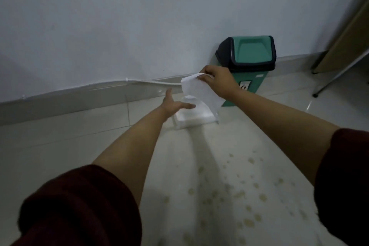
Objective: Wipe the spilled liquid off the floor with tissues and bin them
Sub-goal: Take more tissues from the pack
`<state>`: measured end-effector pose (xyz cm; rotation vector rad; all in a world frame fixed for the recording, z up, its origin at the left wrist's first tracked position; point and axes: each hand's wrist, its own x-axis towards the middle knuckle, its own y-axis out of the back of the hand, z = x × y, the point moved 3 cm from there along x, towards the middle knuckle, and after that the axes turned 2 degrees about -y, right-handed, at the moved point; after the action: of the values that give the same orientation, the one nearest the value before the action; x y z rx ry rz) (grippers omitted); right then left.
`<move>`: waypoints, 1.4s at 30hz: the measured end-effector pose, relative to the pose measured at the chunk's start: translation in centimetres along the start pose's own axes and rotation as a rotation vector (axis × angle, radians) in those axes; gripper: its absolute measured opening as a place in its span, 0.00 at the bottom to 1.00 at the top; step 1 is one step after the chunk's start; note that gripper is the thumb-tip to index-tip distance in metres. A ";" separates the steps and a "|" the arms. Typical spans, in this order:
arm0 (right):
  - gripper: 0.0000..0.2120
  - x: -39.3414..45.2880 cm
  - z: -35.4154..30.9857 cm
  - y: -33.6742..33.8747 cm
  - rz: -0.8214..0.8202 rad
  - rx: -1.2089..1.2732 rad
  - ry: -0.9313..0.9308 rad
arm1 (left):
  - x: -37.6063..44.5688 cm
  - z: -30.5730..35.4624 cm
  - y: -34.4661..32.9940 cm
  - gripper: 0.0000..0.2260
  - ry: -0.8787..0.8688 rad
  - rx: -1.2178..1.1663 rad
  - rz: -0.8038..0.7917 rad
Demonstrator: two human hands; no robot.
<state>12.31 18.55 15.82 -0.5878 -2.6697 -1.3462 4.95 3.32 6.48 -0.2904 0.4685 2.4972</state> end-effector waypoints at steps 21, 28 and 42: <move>0.15 -18.7 -6.4 4.4 -0.063 -0.203 -0.215 | -15.9 0.7 0.2 0.22 -0.057 0.277 -0.694; 0.07 -21.8 -4.1 -0.1 -0.229 -0.122 -0.287 | -18.9 -4.4 1.8 0.21 0.051 0.259 -0.713; 0.13 -29.7 -4.1 -6.8 -0.987 -0.061 -0.569 | -27.1 -15.8 3.2 0.15 0.425 0.082 -0.747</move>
<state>36.77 2.88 5.66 0.5513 -3.6045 -1.5998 26.66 -18.94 1.13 -0.8071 0.5088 1.6810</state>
